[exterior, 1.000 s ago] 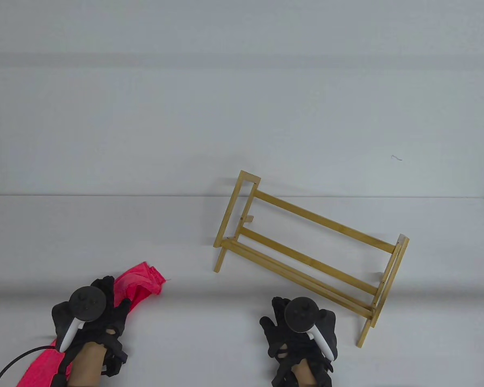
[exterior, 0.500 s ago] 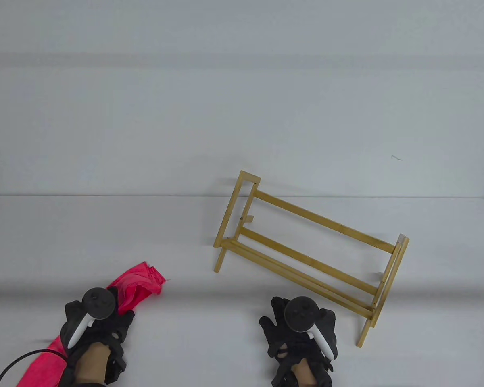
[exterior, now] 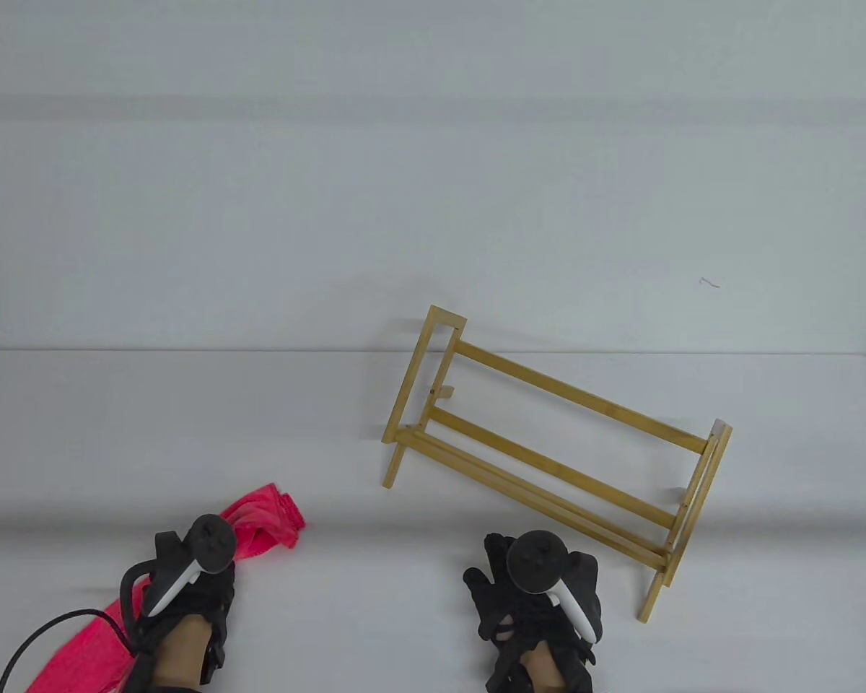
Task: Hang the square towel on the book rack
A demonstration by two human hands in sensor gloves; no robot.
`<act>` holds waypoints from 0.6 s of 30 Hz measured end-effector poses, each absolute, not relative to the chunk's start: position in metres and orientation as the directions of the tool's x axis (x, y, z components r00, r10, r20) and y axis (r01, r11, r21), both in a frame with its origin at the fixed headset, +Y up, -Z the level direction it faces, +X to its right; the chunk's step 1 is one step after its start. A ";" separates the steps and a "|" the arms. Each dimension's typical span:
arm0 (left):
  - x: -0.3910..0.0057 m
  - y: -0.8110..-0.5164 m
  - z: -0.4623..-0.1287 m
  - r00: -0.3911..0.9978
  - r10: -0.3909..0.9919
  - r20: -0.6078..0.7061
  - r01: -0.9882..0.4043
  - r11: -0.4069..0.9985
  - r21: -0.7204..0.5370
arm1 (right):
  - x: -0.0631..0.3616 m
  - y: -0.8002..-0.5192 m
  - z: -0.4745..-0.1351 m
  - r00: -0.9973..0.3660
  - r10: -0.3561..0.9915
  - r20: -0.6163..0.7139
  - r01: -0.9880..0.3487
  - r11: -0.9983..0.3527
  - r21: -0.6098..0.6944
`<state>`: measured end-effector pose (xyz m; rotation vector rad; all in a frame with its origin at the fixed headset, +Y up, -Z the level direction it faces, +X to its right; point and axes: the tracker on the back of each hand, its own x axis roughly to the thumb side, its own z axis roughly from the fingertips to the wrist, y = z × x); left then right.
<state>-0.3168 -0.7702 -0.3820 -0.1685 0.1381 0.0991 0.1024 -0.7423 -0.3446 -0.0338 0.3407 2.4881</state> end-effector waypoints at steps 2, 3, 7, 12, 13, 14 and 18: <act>-0.313 -0.769 -0.379 0.986 0.097 -0.133 -0.116 0.983 -0.141 | 0.102 -0.742 -0.345 -0.809 0.579 -0.103 -0.585 -0.776 0.235; -0.312 -0.768 -0.379 0.986 0.109 -0.127 -0.126 0.983 -0.135 | 0.102 -0.742 -0.344 -0.810 0.578 -0.102 -0.584 -0.777 0.235; -0.305 -0.763 -0.375 0.965 0.239 -0.112 -0.250 0.964 -0.092 | 0.103 -0.741 -0.344 -0.807 0.582 -0.098 -0.587 -0.776 0.230; -0.295 -0.754 -0.373 0.940 0.331 -0.076 -0.336 0.940 -0.058 | 0.100 -0.740 -0.343 -0.796 0.598 -0.095 -0.601 -0.760 0.245; -0.292 -0.751 -0.372 0.934 0.351 -0.065 -0.354 0.934 -0.051 | 0.099 -0.740 -0.343 -0.795 0.600 -0.093 -0.602 -0.758 0.251; -0.290 -0.749 -0.372 0.927 0.371 -0.054 -0.374 0.926 -0.045 | 0.097 -0.740 -0.342 -0.791 0.605 -0.089 -0.605 -0.753 0.259; -0.281 -0.741 -0.369 0.895 0.446 -0.014 -0.446 0.895 -0.019 | 0.088 -0.737 -0.340 -0.772 0.632 -0.070 -0.622 -0.729 0.286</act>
